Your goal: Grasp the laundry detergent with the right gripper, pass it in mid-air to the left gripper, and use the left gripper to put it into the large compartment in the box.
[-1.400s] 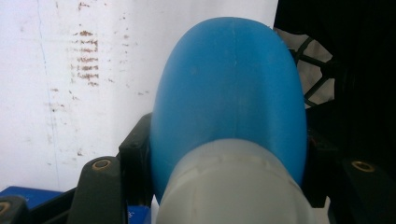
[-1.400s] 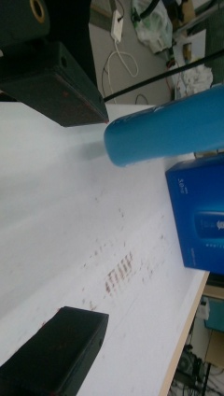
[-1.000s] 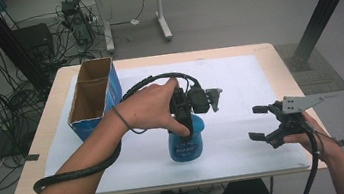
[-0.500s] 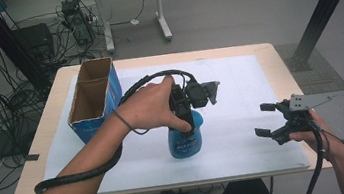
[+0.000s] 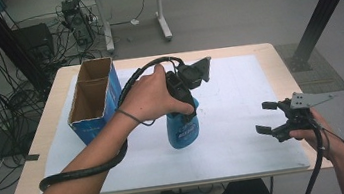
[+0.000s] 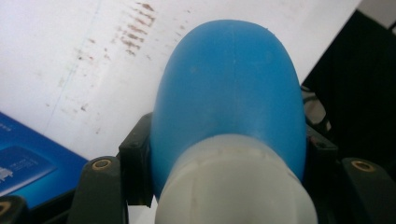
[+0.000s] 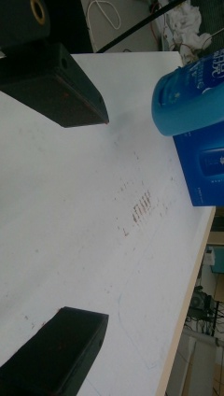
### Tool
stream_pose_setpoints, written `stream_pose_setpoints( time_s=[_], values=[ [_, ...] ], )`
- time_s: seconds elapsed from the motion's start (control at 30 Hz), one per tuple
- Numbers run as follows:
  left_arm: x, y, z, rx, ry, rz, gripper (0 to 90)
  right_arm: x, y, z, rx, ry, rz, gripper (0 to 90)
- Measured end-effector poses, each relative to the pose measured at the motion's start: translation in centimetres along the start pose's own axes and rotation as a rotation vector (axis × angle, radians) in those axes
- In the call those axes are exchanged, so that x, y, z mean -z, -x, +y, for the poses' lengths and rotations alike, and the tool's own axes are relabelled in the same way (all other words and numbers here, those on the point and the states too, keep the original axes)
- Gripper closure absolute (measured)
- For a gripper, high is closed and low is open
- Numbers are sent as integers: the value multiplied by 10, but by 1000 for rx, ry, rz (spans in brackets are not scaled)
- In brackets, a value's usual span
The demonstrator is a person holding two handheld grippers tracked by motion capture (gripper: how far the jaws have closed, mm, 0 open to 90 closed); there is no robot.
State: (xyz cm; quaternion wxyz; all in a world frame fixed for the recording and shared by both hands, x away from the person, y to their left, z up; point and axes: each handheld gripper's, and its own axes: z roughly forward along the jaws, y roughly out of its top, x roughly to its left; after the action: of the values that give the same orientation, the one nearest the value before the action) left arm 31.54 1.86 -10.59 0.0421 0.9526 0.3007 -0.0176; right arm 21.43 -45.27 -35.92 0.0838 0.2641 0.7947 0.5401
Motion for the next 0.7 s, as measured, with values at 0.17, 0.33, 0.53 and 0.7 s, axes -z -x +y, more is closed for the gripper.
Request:
stream_pose_setpoints(
  time_s=[0.17, 0.33, 0.53, 0.7],
  values=[
    [12, -5, -1, 74, 12, 16, 378, -1, 1, -1, -7, 1, -3, 48],
    [27, -10, -2, 129, 18, 30, 378, -4, 1, -3, -17, 1, -5, 46],
    [46, -12, -4, 170, 37, 42, 378, -6, 1, -4, -24, -4, -5, 45],
    [58, -13, -3, 203, 42, 61, 378, -6, 0, -3, -26, -10, -9, 44]
  ],
)
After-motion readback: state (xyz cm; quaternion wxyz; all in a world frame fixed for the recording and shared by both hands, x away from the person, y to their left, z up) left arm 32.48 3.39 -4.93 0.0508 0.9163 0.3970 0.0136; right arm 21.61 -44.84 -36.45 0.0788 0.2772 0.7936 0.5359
